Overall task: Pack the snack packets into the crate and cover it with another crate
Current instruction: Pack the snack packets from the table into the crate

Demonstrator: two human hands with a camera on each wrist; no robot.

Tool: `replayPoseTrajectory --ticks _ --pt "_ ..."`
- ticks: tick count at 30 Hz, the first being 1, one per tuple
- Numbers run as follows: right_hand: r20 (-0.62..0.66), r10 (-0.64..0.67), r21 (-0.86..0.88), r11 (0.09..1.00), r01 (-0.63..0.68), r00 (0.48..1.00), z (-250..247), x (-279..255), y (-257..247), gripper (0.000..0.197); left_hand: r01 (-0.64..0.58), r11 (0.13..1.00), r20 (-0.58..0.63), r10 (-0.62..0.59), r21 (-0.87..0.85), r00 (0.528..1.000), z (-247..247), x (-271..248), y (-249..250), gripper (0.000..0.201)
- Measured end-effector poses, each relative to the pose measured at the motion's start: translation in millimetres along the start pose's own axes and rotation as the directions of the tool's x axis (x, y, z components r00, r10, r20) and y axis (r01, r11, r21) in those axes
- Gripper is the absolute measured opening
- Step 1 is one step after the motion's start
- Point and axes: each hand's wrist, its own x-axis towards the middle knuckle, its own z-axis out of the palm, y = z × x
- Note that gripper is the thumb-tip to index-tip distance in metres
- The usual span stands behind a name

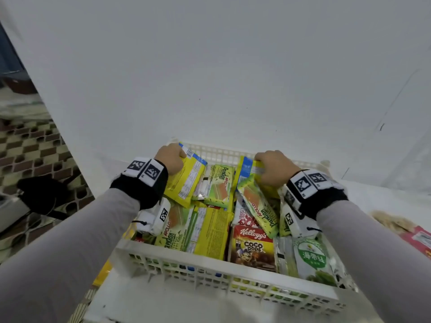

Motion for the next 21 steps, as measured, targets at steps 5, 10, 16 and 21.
replayPoseTrajectory --ticks 5,10,16,21 --pt "-0.208 0.068 0.180 0.983 -0.030 0.976 -27 -9 23 0.024 -0.135 0.885 0.114 0.093 0.447 0.989 11 -7 11 0.053" --pt "-0.489 0.069 0.315 0.943 0.102 0.870 -43 -21 10 0.012 -0.243 0.797 0.372 0.025 0.553 0.928 20 -8 10 0.097" --pt "-0.667 -0.104 0.354 0.827 0.436 0.738 -23 -38 -41 0.018 -0.244 0.799 0.402 0.003 0.549 0.916 15 -4 11 0.091" --pt "-0.512 -0.238 0.277 0.863 0.421 0.825 19 -25 -51 0.021 -0.239 0.782 0.427 -0.038 0.576 0.904 15 2 8 0.093"
